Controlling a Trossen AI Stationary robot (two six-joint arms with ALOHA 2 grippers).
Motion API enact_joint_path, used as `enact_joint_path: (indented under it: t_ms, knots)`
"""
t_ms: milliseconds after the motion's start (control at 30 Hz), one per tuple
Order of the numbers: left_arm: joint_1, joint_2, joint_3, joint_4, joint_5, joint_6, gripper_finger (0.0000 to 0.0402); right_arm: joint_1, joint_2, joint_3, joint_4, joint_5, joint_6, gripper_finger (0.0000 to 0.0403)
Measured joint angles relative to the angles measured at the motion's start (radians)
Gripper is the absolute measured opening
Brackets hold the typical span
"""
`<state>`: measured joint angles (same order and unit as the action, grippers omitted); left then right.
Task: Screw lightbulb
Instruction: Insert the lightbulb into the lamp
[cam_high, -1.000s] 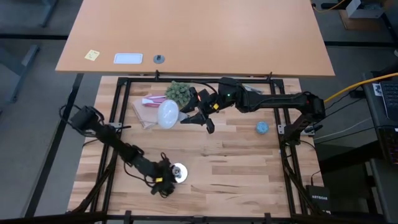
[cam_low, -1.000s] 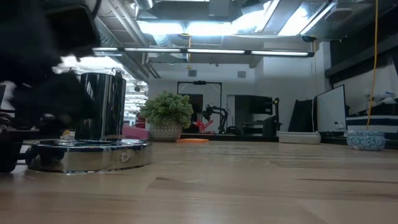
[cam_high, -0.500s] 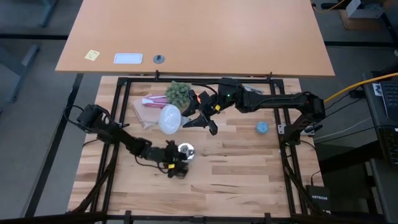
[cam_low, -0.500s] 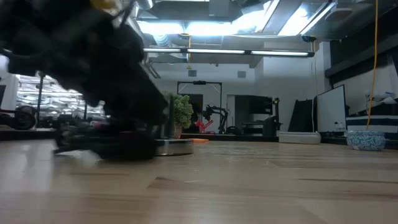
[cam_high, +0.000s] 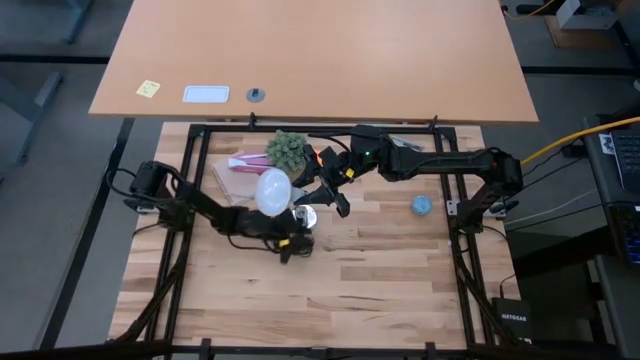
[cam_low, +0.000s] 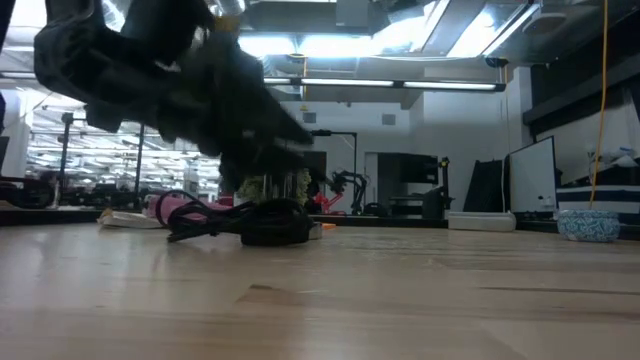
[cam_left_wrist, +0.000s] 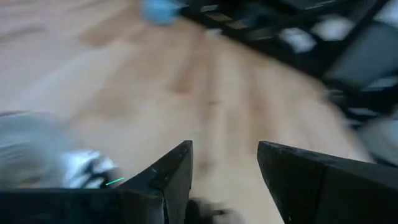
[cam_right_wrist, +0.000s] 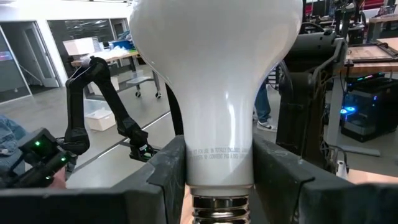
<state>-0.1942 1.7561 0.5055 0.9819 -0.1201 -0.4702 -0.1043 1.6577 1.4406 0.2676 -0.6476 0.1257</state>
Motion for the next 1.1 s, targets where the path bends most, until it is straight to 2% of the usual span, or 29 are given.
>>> enact_joint_path:
  t_ms: [100,300,500,667,833,1100]
  knots:
    - [-0.02,0.0,0.001,0.075,0.078,0.0,0.017,0.0,0.0,0.0,0.002,0.0,0.0,0.0156]
    - [-0.067,-0.023,0.0,0.152,0.128,0.052,0.017,0.0,-0.002,0.0,0.026,-0.022,0.0,0.0156]
    - [-0.09,-0.136,-0.014,0.149,0.14,0.122,0.017,0.0,-0.027,0.0,0.015,-0.027,0.001,0.0156]
    - [-0.087,-0.296,-0.062,0.129,0.139,0.175,0.017,-0.001,-0.073,0.0,-0.002,-0.026,0.001,0.0156]
    - [-0.081,-0.495,-0.106,-0.021,0.095,0.185,0.017,-0.001,-0.146,0.0,-0.008,-0.022,0.0,0.0156]
    - [-0.088,-0.755,-0.145,-0.25,-0.089,0.187,0.017,-0.001,-0.297,0.0,-0.068,0.041,-0.04,0.0156]
